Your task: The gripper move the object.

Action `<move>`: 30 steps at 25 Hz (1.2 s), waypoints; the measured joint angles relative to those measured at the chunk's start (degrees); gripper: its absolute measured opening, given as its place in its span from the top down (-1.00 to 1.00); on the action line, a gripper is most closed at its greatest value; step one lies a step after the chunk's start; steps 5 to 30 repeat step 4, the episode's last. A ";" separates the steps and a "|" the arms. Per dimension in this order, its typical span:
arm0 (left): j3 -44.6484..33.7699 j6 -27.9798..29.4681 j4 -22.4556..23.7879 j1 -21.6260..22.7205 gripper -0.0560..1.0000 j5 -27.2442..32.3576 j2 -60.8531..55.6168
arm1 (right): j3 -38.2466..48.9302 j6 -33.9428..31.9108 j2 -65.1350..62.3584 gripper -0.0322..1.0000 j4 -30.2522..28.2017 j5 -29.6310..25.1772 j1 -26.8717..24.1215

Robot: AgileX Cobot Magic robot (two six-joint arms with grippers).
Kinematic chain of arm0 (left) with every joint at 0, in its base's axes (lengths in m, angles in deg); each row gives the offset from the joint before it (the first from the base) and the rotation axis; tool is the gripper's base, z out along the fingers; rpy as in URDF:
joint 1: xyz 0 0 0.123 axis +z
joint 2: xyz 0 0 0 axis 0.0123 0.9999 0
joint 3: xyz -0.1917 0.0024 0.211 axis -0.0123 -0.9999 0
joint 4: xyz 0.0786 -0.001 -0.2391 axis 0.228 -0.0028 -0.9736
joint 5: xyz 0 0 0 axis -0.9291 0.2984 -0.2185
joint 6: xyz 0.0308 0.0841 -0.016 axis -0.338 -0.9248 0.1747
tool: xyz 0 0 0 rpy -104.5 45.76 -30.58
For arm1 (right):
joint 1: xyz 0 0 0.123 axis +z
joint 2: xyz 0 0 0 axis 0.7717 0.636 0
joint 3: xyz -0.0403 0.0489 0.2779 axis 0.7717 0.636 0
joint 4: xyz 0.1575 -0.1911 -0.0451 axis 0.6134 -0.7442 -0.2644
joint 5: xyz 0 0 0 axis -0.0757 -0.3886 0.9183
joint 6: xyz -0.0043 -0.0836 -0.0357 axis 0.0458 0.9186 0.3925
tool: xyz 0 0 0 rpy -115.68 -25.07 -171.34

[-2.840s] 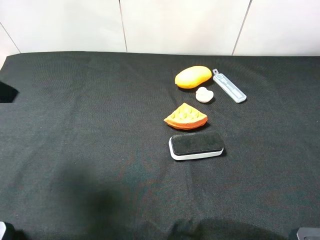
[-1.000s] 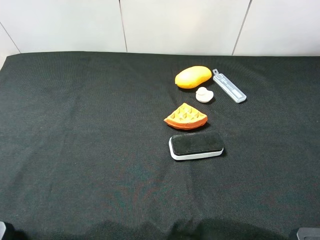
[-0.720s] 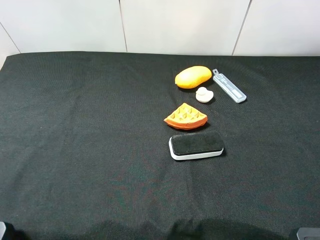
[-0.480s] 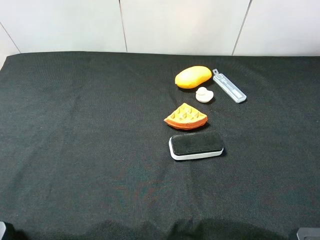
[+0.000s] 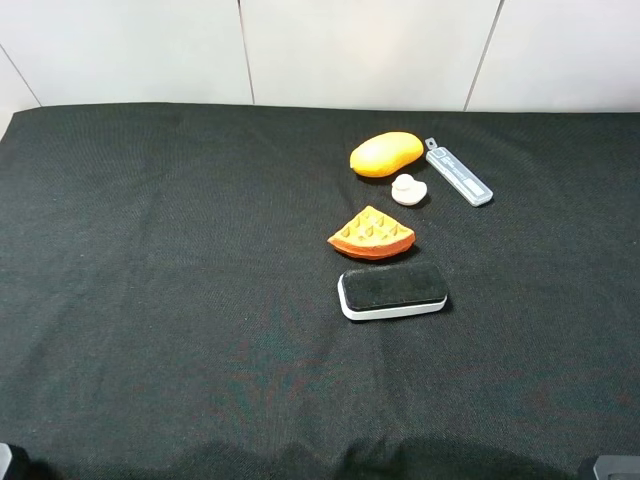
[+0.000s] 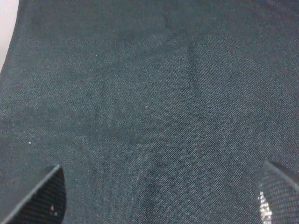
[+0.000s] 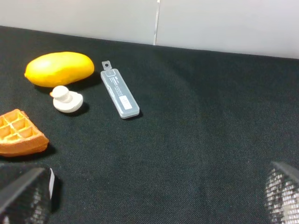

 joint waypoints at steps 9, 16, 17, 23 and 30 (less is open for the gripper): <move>0.00 0.00 0.00 0.00 -0.72 0.00 0.00 | 0.00 0.00 0.00 -0.41 0.00 0.00 0.00; 0.00 0.00 0.00 0.00 -0.72 0.00 0.00 | 0.00 0.00 0.00 -0.41 0.00 0.00 0.00; 0.00 0.00 0.00 0.00 -0.72 0.00 0.00 | 0.00 0.00 0.00 -0.41 0.00 0.00 0.00; 0.00 0.00 0.00 0.00 -0.72 0.00 0.00 | 0.00 0.00 0.00 -0.41 0.00 0.00 0.00; 0.00 0.00 0.00 0.00 -0.72 0.00 0.00 | 0.00 0.00 0.00 -0.41 0.00 0.00 0.00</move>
